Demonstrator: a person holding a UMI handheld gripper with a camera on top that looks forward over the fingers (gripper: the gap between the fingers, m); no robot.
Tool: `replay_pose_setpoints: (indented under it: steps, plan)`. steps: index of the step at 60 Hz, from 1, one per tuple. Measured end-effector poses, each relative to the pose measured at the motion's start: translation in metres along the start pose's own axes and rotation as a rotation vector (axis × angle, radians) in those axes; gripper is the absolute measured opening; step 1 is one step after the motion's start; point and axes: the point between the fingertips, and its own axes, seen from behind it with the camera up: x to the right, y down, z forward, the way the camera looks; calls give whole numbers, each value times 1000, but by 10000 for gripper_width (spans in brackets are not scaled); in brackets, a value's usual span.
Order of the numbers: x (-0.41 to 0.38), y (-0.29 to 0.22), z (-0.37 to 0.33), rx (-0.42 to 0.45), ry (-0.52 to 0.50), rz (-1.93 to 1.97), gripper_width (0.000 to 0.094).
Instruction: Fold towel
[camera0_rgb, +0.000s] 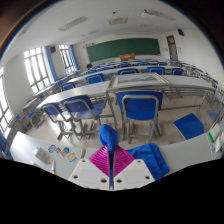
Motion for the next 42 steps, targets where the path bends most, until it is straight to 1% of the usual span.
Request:
replay_pose_setpoints:
  steps: [2,3,5,7,12,13,14,17,20,21,24,31,42]
  plan:
    - [11,-1,-1,-3,0,12,33]
    - [18,-1,0,-5,2,17,49]
    - [34,2,3,-15,11,22,122]
    - [52,6,6,-33,30,13,250]
    - [104,14,12,-69,145,-50,706]
    - [117,14,11,-73,175,-64,769]
    - [128,14,9,-75,201,-78,801]
    - [156,12,5,-69,244,-113,845]
    - [167,8,-4,-55,274,-136,852]
    - [178,5,-6,-52,276,-142,853]
    - [178,5,-16,-40,279,-154,854]
    - [162,4,-48,-24,270,-164,853]
    - [103,12,-116,14,252,-154,855]
